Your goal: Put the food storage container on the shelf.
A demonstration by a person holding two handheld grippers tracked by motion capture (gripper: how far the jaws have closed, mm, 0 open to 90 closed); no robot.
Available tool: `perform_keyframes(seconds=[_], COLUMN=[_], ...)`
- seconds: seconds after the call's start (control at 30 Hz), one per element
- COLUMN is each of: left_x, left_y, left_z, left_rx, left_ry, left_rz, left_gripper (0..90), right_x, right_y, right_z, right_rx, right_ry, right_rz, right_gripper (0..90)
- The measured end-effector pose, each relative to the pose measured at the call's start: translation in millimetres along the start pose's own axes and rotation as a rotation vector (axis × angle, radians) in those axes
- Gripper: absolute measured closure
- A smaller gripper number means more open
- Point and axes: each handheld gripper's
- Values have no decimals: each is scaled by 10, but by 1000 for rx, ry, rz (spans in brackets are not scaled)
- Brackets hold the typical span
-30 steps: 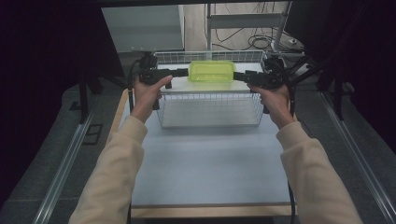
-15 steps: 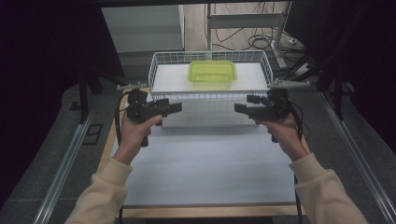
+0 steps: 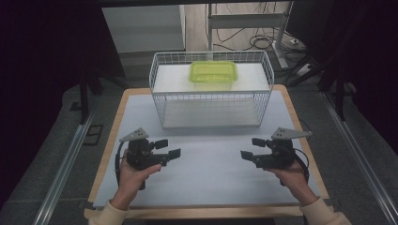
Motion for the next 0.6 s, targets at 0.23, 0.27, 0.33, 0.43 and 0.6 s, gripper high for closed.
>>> perform_keyframes(seconds=[0.23, 0.27, 0.33, 0.43, 0.6], left_x=[-362, -392, -415, -409, -411], left_y=[24, 21, 22, 30, 12], left_z=[163, 183, 207, 219, 204], left_rx=[28, 39, 41, 52, 52], left_ry=[-86, -91, -99, -94, -85], left_rz=[35, 39, 39, 44, 33], left_gripper=[228, 229, 229, 229, 229], right_x=[-379, -409, -465, -469, -465], right_y=[74, 84, 94, 75, 55], right_z=[156, 170, 211, 221, 206], right_rx=[5, 5, 1, -9, -17], right_ry=[-48, -49, -68, -74, -66], right_rz=[26, 30, 43, 22, 2], right_gripper=[238, 238, 234, 233, 233])
Point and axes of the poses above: each handheld gripper's, and its own axes: z roughly forward along the jaws, x roughly out of its top, y roughly to its right, and after that the axes turned 11 degrees about x, right-handed
